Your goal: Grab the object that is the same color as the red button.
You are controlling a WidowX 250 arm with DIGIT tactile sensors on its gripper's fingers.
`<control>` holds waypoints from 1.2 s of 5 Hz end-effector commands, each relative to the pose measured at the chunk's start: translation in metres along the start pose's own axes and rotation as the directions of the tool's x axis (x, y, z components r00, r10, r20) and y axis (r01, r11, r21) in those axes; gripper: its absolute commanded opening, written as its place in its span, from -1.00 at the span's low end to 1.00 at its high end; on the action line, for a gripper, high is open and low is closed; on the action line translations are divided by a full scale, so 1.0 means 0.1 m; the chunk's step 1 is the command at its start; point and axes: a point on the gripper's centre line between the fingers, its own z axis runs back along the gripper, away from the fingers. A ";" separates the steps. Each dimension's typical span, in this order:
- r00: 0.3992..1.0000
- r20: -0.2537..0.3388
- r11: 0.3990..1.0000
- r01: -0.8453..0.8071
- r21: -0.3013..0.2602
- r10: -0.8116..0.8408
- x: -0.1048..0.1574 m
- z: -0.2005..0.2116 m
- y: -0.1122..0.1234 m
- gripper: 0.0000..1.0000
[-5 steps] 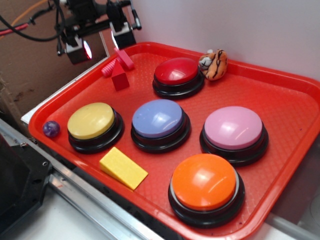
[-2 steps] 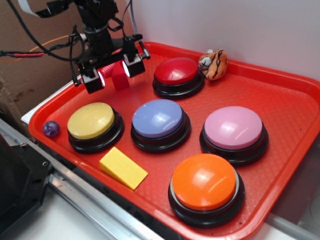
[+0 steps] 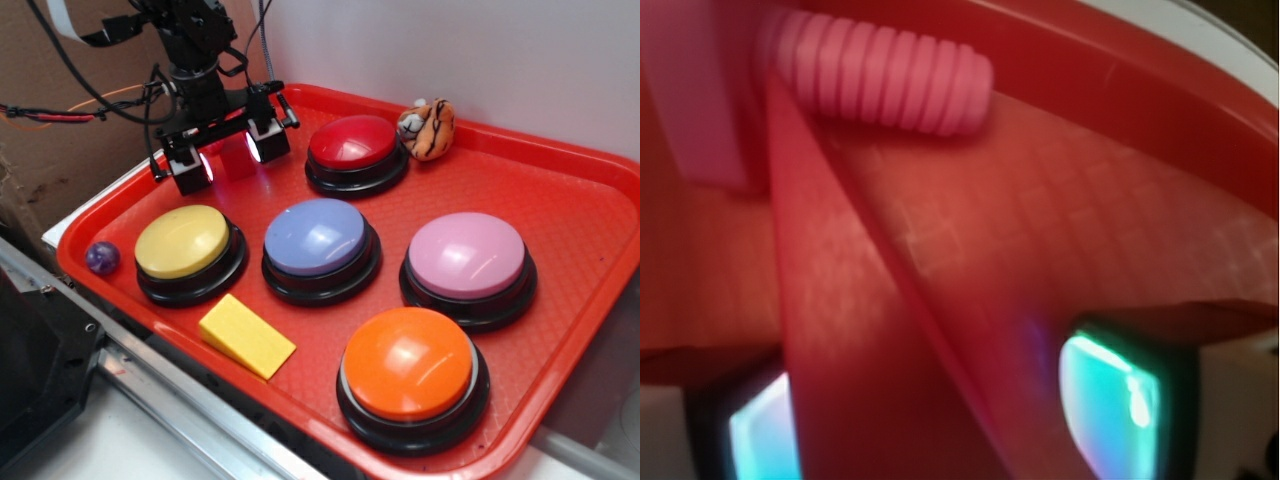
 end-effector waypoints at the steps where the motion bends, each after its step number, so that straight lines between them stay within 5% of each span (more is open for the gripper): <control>1: 0.999 0.038 0.998 0.036 -0.060 -0.034 0.18 0.14 -0.01 -1.00; 3: 0.932 -0.099 0.935 0.340 -0.106 -0.350 0.11 0.52 -0.09 -1.00; 4: 0.805 -0.199 0.829 0.542 -0.138 -0.559 -0.04 0.87 -0.15 -1.00; 5: 0.689 -0.226 0.725 0.658 -0.204 -0.689 -0.19 1.32 -0.12 -1.00; 6: 0.640 -0.209 0.673 0.706 -0.222 -0.740 -0.25 1.63 -0.06 -1.00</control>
